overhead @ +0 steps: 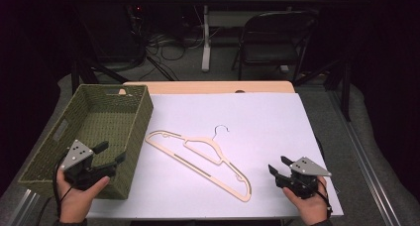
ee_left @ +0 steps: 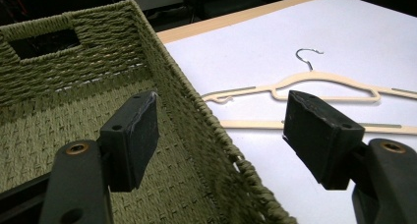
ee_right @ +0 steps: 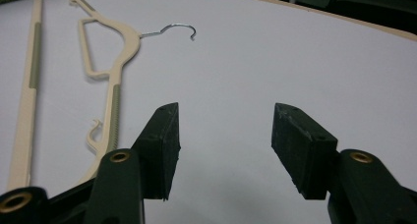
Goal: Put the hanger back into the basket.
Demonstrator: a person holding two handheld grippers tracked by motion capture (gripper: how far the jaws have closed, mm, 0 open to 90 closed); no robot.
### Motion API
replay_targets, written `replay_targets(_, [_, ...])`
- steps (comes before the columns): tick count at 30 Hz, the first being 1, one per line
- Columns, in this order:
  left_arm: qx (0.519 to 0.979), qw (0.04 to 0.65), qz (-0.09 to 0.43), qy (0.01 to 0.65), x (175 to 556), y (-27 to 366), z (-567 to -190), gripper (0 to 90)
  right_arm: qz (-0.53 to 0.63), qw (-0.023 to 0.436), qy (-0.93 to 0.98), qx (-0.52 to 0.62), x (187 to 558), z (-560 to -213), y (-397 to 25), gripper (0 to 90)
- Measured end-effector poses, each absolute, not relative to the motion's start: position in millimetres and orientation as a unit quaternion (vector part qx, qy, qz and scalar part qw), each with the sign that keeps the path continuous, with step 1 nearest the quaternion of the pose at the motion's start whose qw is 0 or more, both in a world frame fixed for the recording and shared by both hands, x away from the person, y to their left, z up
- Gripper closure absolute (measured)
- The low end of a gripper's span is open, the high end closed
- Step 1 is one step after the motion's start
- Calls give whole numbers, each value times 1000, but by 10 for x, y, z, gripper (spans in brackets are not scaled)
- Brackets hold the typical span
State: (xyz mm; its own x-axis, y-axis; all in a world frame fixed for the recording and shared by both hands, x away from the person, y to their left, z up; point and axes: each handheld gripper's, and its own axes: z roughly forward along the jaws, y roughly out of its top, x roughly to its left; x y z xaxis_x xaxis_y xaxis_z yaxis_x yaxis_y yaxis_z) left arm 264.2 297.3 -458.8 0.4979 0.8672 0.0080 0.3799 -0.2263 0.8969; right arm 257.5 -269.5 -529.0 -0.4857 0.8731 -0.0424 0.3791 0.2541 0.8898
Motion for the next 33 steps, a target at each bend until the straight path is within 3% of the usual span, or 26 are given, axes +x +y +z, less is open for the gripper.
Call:
replay_targets(13, [734,480,266,399,2555,2891,-4469,287,470,265,727,425,2552,-5160,-2679,475])
replay_targets(21, [733,481,248,412,2591,2889,-4457,271,461,283,730,418,2551,-5066,-2599,528])
replay_targets(29, [733,476,238,425,2661,2893,-4394,275,498,265,741,364,2635,-4916,-2489,570])
replay_targets(33, [737,470,229,429,2742,2878,-4367,278,485,264,748,369,2720,-4832,-2395,551])
